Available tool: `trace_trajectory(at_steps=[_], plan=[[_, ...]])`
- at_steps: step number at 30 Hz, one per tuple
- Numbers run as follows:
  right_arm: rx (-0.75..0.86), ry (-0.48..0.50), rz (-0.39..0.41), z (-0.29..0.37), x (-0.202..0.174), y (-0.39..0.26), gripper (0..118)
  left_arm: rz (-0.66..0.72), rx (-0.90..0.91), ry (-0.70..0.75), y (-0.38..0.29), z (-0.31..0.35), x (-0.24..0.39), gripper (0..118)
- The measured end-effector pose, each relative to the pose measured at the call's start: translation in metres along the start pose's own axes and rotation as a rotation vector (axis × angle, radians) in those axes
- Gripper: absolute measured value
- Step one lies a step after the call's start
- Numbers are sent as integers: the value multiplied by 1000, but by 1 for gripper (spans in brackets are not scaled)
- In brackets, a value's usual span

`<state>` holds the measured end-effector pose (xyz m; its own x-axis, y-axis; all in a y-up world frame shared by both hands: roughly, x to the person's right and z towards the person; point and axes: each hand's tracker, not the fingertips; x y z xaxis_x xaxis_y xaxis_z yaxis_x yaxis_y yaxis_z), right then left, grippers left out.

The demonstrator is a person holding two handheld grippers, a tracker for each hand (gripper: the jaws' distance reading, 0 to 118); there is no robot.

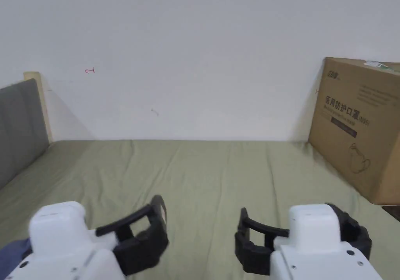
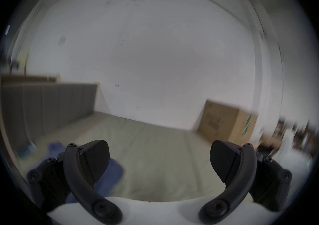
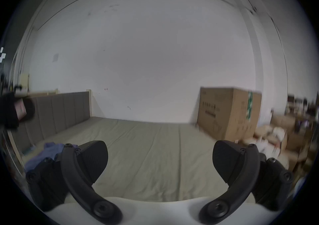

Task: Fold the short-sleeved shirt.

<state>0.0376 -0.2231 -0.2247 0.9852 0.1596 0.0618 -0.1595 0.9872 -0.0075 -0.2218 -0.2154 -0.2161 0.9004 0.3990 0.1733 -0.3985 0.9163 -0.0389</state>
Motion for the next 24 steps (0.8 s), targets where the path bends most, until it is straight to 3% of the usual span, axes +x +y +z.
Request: trace_trajectory(at_steps=[2,6,7,9,12,14,15,18,20,22,24], plan=[[51,-66,225,1,-22,7,118,128,-4,-29,2,-4,-12,117],[162,-83,768,5,-64,-9,118,258,-27,45,-13,-8,-33,117],[179,-86,866,5,-71,-16,118,325,-32,46,-20,-9,-38,117],[162,-68,963,3,-79,-25,118,478,-48,50,-32,-10,-48,117],[70,55,886,0,-81,-24,118,654,-52,42,-51,-8,-58,117],[50,89,842,-1,-75,-21,118,622,-62,36,-52,-9,-60,117],[53,113,751,-3,-69,-18,118,543,-63,38,-48,-10,-56,117],[-102,223,231,-13,-36,1,118,147,-33,113,-23,-14,-31,117],[-92,193,-87,-17,-13,0,118,-152,-72,80,-8,-17,-5,117],[-64,26,-237,-12,2,-3,118,-402,-121,66,-8,-19,16,117],[-78,-108,-330,-6,6,-17,118,-597,-126,114,-19,-18,29,117]])
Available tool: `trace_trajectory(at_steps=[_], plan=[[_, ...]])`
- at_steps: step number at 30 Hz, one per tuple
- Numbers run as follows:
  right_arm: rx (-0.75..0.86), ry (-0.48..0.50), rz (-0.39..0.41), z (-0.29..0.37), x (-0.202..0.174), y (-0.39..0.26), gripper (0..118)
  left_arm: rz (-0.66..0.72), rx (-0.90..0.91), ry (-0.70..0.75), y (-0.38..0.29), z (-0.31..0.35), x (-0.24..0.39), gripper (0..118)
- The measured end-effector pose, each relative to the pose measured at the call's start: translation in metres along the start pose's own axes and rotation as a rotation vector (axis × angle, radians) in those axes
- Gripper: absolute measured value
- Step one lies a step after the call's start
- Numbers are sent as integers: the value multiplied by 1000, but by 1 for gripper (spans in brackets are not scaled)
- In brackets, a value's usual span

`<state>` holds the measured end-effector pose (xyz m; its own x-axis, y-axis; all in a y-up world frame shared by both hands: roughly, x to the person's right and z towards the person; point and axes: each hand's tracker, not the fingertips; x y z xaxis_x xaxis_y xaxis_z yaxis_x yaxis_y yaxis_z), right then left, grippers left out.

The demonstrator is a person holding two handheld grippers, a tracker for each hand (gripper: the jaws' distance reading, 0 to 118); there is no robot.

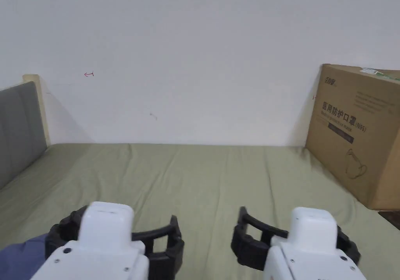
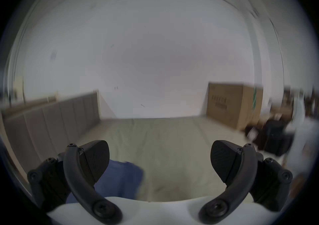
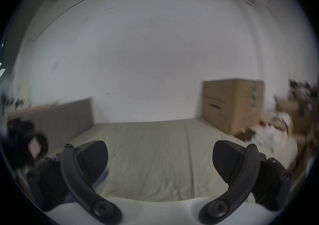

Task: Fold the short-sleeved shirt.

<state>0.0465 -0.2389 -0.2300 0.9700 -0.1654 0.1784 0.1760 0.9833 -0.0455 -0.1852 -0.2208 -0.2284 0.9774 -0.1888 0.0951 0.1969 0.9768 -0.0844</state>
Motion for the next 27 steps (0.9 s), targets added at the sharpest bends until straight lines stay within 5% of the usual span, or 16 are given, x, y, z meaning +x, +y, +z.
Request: trace_trajectory(at_steps=[2,7,10,14,16,19,20,22,23,27], plan=[[-10,-26,-31,7,2,-12,118,-33,11,66,-7,0,12,117],[-23,-19,165,9,-3,-6,118,156,29,12,-15,1,1,117],[46,-14,245,14,-8,6,118,139,39,45,-14,2,-3,117],[49,31,275,10,-8,15,118,132,49,67,-7,3,-7,114],[33,13,309,10,-10,15,118,172,40,63,-5,6,-7,108],[38,-18,333,12,-11,11,115,192,28,51,-8,7,-7,82],[51,-13,312,17,-10,10,96,195,35,49,-10,6,-8,61],[43,29,291,22,-10,9,20,188,38,23,-12,6,-10,21],[33,-1,291,20,-13,6,11,194,43,12,-13,5,-10,1],[18,6,340,16,-10,-4,2,197,40,44,-14,7,-9,0]])
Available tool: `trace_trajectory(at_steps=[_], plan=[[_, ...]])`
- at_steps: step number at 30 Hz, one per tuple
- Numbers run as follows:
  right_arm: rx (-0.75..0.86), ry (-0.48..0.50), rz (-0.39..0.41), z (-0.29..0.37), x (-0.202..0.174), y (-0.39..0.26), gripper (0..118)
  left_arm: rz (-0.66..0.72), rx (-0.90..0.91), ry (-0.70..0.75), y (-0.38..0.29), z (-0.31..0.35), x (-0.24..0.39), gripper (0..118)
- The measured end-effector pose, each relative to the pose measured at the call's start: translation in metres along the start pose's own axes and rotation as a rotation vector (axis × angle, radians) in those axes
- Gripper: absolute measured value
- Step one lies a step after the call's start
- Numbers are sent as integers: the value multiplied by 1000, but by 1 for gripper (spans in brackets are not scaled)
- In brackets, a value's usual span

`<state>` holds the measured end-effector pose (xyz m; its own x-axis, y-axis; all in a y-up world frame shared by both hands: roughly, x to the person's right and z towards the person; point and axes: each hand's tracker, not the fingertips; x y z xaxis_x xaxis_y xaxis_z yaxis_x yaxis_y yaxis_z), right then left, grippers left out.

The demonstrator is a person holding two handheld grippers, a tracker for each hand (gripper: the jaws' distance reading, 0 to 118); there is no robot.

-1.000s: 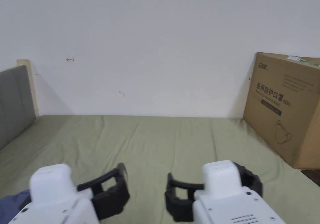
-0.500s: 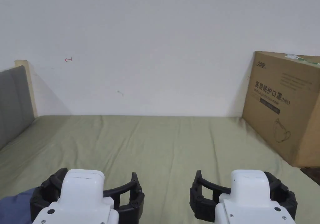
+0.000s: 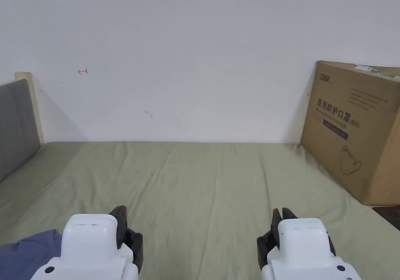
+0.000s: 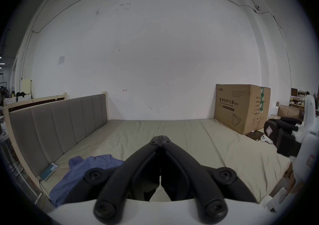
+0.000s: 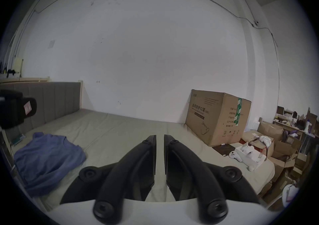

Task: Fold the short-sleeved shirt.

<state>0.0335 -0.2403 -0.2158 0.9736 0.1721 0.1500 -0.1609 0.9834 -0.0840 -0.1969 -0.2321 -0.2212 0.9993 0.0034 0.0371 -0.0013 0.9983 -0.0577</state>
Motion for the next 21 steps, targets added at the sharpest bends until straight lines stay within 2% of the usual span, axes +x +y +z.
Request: trace_trajectory(at_steps=[3,7,11,14,18,21], plan=[[0,56,-84,1,1,-2,0,7,-5,-19,-1,-1,1,0],[2,59,-26,-1,-5,-1,0,-4,-22,-32,0,-1,3,0],[-21,129,-97,-4,-8,7,0,-1,-26,-20,5,2,-2,0],[-26,216,-125,-8,-18,15,0,39,-32,3,9,8,-21,0],[-49,393,-190,-13,-47,28,0,27,-48,146,11,22,-53,0],[-54,501,-174,-12,-78,30,0,64,-66,235,10,35,-83,0]])
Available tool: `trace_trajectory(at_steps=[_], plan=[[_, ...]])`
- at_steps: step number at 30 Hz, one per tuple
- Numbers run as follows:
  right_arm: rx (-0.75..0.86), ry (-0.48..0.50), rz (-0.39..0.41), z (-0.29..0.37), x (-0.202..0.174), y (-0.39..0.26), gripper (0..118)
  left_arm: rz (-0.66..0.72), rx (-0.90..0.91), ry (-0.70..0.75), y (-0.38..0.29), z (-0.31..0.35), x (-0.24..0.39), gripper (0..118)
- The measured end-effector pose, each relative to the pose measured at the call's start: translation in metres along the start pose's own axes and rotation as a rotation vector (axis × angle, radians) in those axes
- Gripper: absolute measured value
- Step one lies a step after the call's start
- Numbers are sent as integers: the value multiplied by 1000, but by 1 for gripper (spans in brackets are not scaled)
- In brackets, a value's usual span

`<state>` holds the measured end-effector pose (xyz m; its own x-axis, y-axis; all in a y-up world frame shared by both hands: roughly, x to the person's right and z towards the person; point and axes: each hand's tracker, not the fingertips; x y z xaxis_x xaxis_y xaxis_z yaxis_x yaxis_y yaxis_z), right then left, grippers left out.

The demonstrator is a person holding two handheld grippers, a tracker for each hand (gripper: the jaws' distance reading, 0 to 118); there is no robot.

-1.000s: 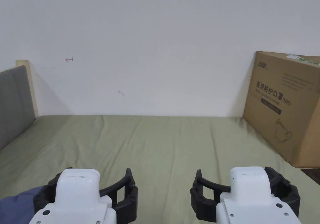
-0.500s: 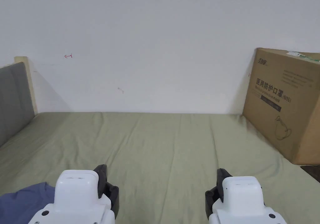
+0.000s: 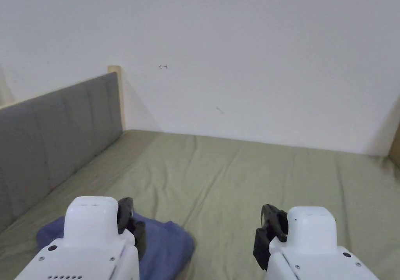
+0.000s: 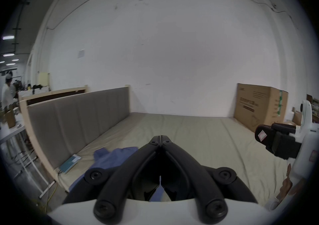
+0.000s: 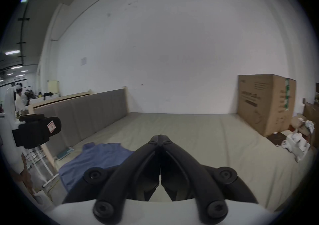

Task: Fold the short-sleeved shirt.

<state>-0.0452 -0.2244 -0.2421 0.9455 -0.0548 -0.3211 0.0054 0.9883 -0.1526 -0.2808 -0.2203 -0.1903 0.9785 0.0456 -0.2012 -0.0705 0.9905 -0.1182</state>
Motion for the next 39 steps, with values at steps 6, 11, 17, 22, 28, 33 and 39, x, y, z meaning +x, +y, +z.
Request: trace_trajectory(at_steps=[6,11,17,22,28,33,39], plan=[[-60,144,5,-18,-39,-8,0,6,-66,118,-5,1,-38,0],[-97,165,3,-34,-40,-14,0,68,-201,96,-19,-32,-52,0],[-173,145,-42,-57,-24,-28,0,91,-449,136,-69,-115,-63,0],[-250,91,-42,-83,-9,-44,0,137,-768,112,-127,-194,-68,110],[-345,66,-95,-108,10,-61,0,145,-849,134,-167,-252,-65,114],[-394,41,-92,-117,17,-72,0,90,-1072,99,-213,-286,-52,115],[-422,24,-139,-119,28,-81,0,63,-989,132,-191,-272,-57,59]])
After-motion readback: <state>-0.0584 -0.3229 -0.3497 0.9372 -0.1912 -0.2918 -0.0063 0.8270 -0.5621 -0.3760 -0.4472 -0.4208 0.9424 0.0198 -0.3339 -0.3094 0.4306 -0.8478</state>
